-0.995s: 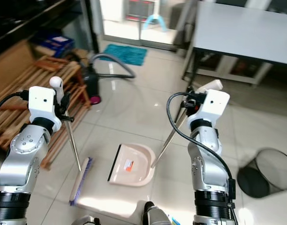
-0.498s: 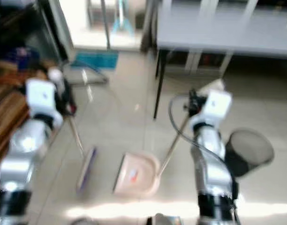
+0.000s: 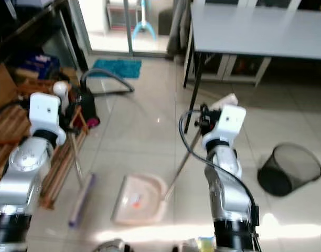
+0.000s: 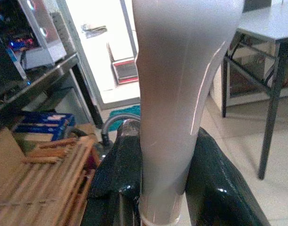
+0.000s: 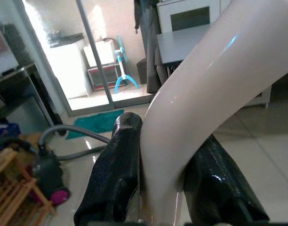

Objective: Sweep floor

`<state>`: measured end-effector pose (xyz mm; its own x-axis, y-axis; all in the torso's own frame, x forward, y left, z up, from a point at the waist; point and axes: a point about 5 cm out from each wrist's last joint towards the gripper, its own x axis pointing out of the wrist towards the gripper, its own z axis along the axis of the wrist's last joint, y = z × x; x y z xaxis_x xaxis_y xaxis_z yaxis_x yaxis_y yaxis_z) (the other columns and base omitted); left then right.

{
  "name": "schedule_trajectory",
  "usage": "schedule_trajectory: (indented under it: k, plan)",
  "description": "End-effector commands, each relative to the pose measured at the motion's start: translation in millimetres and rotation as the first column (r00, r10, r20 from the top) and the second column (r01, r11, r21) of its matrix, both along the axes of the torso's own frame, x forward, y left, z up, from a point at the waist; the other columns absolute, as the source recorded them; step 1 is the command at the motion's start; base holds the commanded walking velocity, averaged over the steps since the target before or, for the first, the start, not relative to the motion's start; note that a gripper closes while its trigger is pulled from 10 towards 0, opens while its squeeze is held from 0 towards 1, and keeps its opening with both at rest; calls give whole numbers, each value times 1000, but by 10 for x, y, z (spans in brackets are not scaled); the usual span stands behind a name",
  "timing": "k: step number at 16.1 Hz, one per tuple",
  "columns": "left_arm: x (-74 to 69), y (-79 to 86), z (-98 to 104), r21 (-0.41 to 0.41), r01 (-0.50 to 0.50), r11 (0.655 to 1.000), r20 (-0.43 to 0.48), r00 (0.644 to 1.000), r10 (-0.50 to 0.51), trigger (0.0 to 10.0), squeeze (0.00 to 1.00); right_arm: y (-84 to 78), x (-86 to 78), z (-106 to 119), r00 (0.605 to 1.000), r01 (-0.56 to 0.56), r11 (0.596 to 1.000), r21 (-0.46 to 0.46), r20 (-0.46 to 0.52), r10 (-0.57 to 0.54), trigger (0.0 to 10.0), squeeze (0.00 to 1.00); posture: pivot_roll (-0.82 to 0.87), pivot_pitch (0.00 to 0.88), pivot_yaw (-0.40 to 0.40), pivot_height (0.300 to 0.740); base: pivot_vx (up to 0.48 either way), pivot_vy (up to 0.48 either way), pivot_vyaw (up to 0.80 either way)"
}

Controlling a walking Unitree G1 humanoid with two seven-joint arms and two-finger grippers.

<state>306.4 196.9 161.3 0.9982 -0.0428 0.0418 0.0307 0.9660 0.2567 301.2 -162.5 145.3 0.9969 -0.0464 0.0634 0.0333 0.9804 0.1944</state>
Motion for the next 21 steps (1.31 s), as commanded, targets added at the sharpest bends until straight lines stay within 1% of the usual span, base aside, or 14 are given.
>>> schedule_trajectory:
  k: [1,5,6,7,8,10,11,13,14,15,16,18,21]
  plan:
    - [12,-71,71,2,27,1000,38,999,-27,10000,0,-78,-2,84,999,28,1000,-9,31,-28,10000,0,37,52,20,740,0,480,0]
    - [28,-65,72,8,27,1000,36,999,-28,10000,0,-79,-5,70,999,36,999,-4,24,-36,10000,0,37,57,23,740,0,480,0]
    - [38,-84,50,95,33,995,25,999,-36,10000,0,-88,-4,67,999,44,999,-3,22,-44,10000,0,35,60,24,740,0,-480,0]
    - [39,-94,37,87,33,996,22,999,-35,10000,0,-97,-3,67,999,49,999,-2,21,-49,10000,0,33,61,24,740,0,-480,0]
    - [37,-103,28,47,32,998,18,999,-33,10000,0,-115,-3,69,998,60,998,-7,21,-60,10000,0,32,63,23,740,0,-480,0]
    - [29,-133,-21,-9,43,999,-19,999,-43,10000,0,-189,0,121,994,103,995,-9,44,-103,10000,0,28,69,23,740,0,0,-256]
    - [25,-149,-40,-20,50,999,-29,998,-50,10000,0,-220,0,140,991,122,993,-2,50,-121,10000,0,24,69,23,740,0,0,-800]
    - [-8,-180,-69,-13,52,999,-18,998,-52,10000,0,-311,-11,194,983,167,986,-23,74,-165,10000,0,20,73,26,740,0,0,-800]
    - [-24,-164,-71,14,29,999,15,999,-29,10000,0,-349,-32,201,979,190,981,-34,77,-187,10000,0,20,75,26,740,0,0,-800]
    - [-26,-160,-71,14,25,1000,20,999,-25,10000,0,-357,-37,203,978,194,980,-34,78,-191,10000,0,20,75,26,740,0,0,-800]
    - [-12,-139,-44,-8,28,1000,25,999,-28,10000,0,-370,-51,222,977,199,979,-40,81,-195,10000,0,21,75,25,740,0,0,-800]
    - [17,-119,-14,-11,28,1000,27,999,-27,10000,0,-376,-58,255,977,200,978,-62,91,-194,10000,0,16,77,28,740,0,0,-800]
    - [52,-126,-3,-15,16,1000,34,999,-16,10000,0,-404,-55,258,973,217,974,-67,90,-210,10000,0,14,79,29,740,0,0,-800]
